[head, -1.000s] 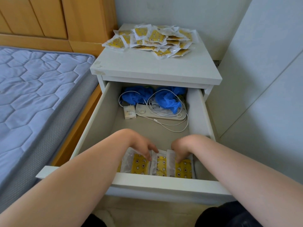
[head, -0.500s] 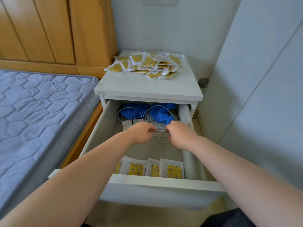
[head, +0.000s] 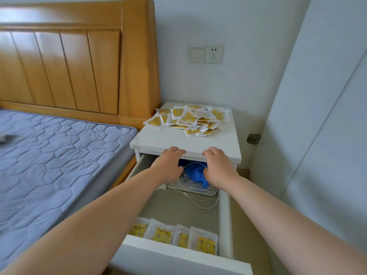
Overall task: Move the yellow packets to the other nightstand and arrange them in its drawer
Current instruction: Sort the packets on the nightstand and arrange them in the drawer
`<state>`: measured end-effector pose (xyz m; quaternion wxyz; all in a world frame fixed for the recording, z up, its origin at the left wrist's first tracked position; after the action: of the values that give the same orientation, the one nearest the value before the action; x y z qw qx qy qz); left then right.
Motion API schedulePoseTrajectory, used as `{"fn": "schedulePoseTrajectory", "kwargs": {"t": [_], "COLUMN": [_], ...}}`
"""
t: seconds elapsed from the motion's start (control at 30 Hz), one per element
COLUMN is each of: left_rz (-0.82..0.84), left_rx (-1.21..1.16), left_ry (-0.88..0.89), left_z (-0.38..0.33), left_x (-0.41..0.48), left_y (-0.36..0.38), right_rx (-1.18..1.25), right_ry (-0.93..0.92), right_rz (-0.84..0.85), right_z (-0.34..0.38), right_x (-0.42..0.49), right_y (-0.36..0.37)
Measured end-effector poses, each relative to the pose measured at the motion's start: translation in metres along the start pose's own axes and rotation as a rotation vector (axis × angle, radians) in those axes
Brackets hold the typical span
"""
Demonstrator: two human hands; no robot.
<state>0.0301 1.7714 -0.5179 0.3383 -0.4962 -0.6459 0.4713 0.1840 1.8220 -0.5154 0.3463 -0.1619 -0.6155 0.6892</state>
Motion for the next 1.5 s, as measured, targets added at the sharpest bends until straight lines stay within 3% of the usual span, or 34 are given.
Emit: {"fn": "schedulePoseTrajectory", "kwargs": {"t": [0.33,0.73,1.0,1.3,1.5], "left_rz": [-0.038,-0.164,-0.150,-0.132,-0.143], "left_rx": [-0.024,0.132,0.159,0.114,0.079], "left_ry": [-0.077,-0.243,-0.192,-0.199,-0.202], "left_z": [-0.007,0.039,0.047,0.049,0.050], "left_x": [0.060,0.183,0.195,0.195,0.197], "left_y": [-0.015,0.007,0.017,0.017,0.016], "right_rx": [0.167,0.189,0.137,0.043,-0.092], "right_ry": [0.086,0.206,0.200,0.415,0.335], "right_rz": [-0.004,-0.315,-0.159,0.119,0.112], "right_z": [-0.031,-0.080,-0.099,-0.099,-0.087], "right_x": [0.049,0.180,0.243,0.278,0.298], "right_y": [-0.011,0.000,0.006,0.010,-0.006]}}
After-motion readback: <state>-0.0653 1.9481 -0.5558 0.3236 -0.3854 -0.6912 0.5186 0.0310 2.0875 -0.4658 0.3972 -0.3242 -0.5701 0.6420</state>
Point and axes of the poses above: each hand's wrist, its own x-axis towards the middle knuckle, its own y-axis out of the palm, z = x × y, the point moved 3 cm from there along x, towards the middle knuckle, and after that the axes turned 9 degrees about -y, right-handed, at the moved point
